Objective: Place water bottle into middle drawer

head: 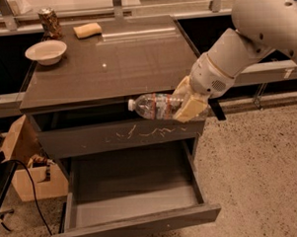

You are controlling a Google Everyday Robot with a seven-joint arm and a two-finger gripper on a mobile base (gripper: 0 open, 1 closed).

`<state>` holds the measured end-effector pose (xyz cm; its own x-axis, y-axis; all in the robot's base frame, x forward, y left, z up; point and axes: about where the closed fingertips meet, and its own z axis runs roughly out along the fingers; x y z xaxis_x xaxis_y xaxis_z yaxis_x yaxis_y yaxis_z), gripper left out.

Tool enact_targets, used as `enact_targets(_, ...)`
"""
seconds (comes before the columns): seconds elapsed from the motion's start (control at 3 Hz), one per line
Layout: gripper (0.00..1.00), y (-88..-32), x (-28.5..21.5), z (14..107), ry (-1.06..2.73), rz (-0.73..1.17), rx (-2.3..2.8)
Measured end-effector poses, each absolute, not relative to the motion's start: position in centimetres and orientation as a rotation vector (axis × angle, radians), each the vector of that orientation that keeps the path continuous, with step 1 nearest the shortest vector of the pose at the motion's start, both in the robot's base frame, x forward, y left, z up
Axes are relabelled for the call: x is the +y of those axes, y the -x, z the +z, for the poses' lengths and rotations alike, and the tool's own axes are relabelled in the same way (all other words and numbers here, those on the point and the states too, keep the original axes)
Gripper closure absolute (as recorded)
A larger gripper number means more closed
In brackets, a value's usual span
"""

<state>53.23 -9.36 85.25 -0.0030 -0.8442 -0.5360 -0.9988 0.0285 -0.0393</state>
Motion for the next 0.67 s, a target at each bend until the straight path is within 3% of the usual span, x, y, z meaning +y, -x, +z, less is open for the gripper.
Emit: enact_targets(0.67,1.00,-51.4,-8.6,78.5,1.956,0.488,1.776)
